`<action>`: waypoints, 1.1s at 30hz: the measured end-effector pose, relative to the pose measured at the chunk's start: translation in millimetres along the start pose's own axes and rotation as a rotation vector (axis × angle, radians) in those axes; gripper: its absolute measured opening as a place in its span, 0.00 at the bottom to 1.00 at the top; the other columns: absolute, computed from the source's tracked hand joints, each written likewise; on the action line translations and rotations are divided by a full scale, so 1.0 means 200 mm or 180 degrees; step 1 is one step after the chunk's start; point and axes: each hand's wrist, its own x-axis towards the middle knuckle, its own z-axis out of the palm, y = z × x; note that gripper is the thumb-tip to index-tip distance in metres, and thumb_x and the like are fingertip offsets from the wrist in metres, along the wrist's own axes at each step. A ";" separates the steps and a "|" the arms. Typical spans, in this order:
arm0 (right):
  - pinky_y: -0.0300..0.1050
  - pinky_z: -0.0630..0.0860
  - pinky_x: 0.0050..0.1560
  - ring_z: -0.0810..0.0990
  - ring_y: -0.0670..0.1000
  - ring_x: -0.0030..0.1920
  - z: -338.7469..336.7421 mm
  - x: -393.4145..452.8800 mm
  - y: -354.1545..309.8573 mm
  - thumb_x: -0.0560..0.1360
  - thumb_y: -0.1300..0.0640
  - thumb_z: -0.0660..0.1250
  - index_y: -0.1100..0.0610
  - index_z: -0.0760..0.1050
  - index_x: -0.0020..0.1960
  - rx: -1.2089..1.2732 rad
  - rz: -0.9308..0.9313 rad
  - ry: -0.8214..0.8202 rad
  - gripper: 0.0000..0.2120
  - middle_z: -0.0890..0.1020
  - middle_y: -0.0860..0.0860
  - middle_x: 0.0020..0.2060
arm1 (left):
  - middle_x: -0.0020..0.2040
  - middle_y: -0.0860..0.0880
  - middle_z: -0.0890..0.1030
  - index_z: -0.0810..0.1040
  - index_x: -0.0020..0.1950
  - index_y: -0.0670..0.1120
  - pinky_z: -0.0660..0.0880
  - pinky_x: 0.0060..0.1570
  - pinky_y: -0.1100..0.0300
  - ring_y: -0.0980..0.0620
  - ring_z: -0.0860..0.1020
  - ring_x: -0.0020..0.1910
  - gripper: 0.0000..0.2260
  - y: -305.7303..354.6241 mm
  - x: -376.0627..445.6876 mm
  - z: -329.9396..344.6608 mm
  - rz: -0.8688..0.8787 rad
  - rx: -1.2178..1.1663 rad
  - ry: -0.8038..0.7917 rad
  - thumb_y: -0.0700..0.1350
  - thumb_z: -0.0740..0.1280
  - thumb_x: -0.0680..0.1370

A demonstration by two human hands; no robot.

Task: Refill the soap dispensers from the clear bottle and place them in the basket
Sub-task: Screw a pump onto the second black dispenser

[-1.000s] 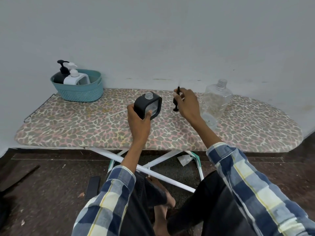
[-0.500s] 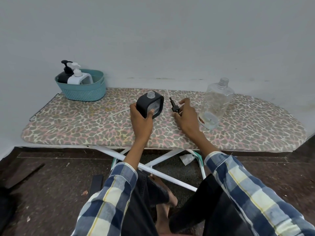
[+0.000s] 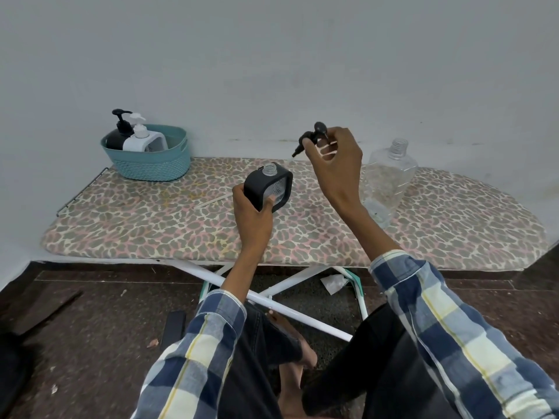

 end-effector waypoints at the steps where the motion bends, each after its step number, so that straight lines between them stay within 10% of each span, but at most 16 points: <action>1: 0.44 0.81 0.47 0.83 0.47 0.48 0.00 0.01 -0.03 0.79 0.44 0.73 0.53 0.79 0.57 0.0031 -0.0042 0.0010 0.14 0.84 0.45 0.50 | 0.65 0.48 0.77 0.68 0.69 0.49 0.80 0.55 0.62 0.50 0.79 0.61 0.21 0.00 0.00 0.00 0.0006 0.0010 -0.0003 0.41 0.74 0.81; 9: 0.34 0.79 0.48 0.84 0.44 0.43 -0.01 0.06 -0.16 0.80 0.50 0.73 0.58 0.73 0.56 0.0305 -0.0232 -0.0100 0.14 0.85 0.47 0.47 | 0.68 0.47 0.75 0.67 0.73 0.49 0.81 0.61 0.52 0.47 0.78 0.65 0.23 -0.02 0.01 0.01 0.0011 0.0101 -0.0073 0.40 0.72 0.81; 19: 0.30 0.76 0.46 0.82 0.38 0.43 0.03 0.06 -0.11 0.81 0.52 0.74 0.62 0.75 0.57 0.0363 -0.0124 -0.0269 0.15 0.84 0.43 0.46 | 0.67 0.50 0.76 0.68 0.72 0.51 0.75 0.50 0.75 0.52 0.78 0.62 0.22 0.01 -0.01 -0.01 0.0161 -0.0011 -0.0211 0.38 0.71 0.82; 30: 0.50 0.79 0.58 0.79 0.49 0.52 0.13 -0.06 0.11 0.83 0.52 0.71 0.56 0.82 0.66 -0.0469 -0.0383 -0.1379 0.14 0.84 0.53 0.56 | 0.62 0.51 0.79 0.70 0.68 0.56 0.79 0.54 0.66 0.58 0.80 0.60 0.20 0.03 -0.02 -0.02 0.0258 -0.0198 -0.0387 0.39 0.72 0.82; 33: 0.33 0.73 0.55 0.75 0.48 0.50 0.13 -0.04 0.12 0.83 0.53 0.71 0.58 0.82 0.62 -0.0552 -0.0400 -0.1417 0.12 0.84 0.54 0.55 | 0.62 0.52 0.79 0.69 0.68 0.57 0.78 0.53 0.69 0.60 0.80 0.60 0.20 0.03 -0.02 -0.02 0.0271 -0.0174 -0.0391 0.39 0.71 0.83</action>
